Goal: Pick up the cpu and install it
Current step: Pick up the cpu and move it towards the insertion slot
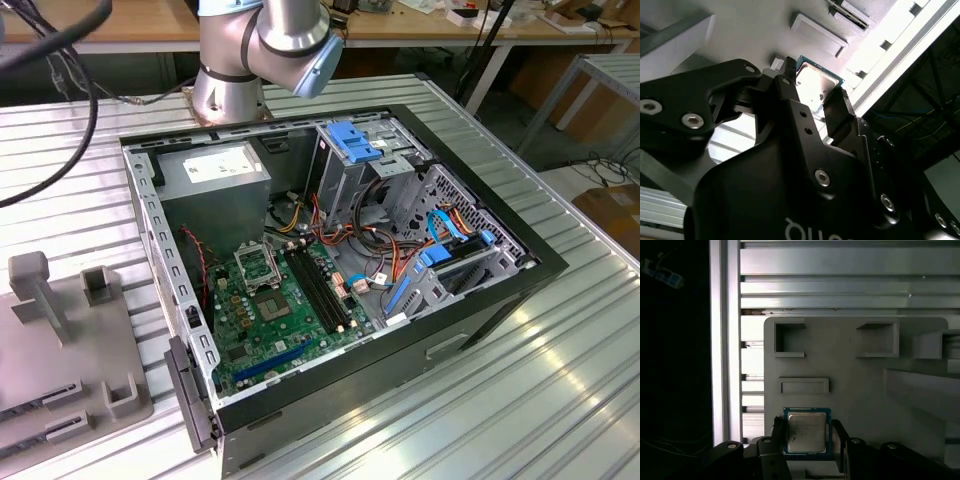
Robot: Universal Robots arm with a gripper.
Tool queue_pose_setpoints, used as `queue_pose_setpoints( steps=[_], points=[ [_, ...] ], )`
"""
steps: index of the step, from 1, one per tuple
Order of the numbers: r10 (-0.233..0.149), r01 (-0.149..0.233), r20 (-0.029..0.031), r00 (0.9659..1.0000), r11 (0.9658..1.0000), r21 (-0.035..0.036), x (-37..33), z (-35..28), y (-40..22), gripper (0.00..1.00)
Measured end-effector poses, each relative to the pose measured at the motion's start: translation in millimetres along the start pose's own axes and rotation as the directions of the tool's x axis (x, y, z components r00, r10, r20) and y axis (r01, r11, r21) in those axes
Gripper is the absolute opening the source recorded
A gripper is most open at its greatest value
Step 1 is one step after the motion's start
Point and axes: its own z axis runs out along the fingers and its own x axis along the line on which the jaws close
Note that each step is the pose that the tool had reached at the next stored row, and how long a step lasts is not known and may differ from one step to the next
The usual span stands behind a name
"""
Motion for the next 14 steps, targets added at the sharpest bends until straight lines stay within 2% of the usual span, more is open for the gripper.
queue_pose_setpoints(
  steps=[2, 4, 6, 7, 14],
  points=[
    [0.000, 0.000, 0.0001, 1.0000, 1.0000, 0.0001, 0.2, -6.8, 0.1, 0.47],
    [0.000, 0.000, -0.0001, 1.0000, 1.0000, 0.0006, 0.6, -18.2, 0.2, 0.47],
    [0.000, 0.000, 0.0000, 1.0000, 1.0000, 0.0012, 0.9, -27.0, 0.3, 0.47],
    [0.000, 0.000, 0.0000, 1.0000, 1.0000, 0.0017, 1.1, -34.3, 0.4, 0.47],
    [0.000, 0.000, 0.0000, 1.0000, 1.0000, 0.0047, 2.0, -62.2, 0.7, 0.47]
  ],
)
